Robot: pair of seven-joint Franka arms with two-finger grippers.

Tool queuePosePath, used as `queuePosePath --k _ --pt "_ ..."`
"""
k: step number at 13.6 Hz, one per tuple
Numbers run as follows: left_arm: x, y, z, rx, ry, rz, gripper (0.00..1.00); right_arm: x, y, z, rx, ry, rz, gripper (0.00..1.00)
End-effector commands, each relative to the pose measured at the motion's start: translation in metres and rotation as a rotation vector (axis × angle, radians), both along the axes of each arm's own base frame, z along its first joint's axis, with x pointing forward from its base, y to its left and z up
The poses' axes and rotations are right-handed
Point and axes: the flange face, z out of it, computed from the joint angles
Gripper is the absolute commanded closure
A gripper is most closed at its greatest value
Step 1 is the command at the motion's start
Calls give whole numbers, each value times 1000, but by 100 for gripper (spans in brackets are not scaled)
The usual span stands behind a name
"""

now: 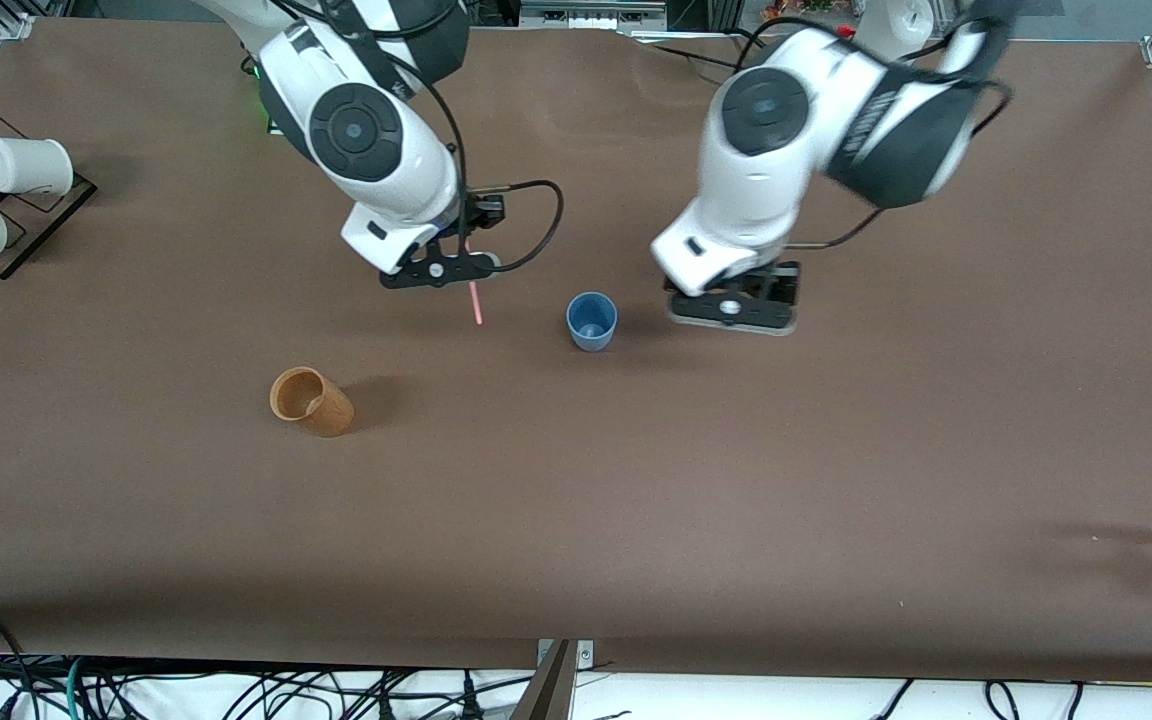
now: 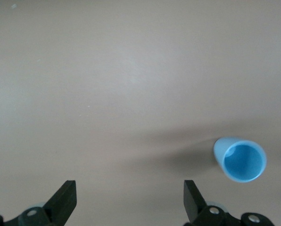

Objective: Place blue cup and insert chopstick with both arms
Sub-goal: 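Release the blue cup and withdraw the left gripper while the right gripper approaches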

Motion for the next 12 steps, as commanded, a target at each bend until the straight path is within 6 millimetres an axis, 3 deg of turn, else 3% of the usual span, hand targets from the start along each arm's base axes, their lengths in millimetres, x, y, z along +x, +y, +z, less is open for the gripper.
queuePosePath --k 1,4,6,8,10,12 --pt "26 76 37 -61 28 106 0 0 32 -17 47 39 -87 100" --pt "31 150 72 -36 -2 16 0 2 68 -24 89 55 -162 100" --pt "25 201 76 -23 3 -20 0 6 87 -30 94 62 -203 100" --pt "7 224 75 -8 14 -16 0 8 101 -35 120 51 -234 100" --pt "-16 225 74 0 -4 -18 0 8 107 -45 121 57 -259 100" --pt "-28 229 67 -9 18 -8 0 7 114 -53 133 56 -270 100"
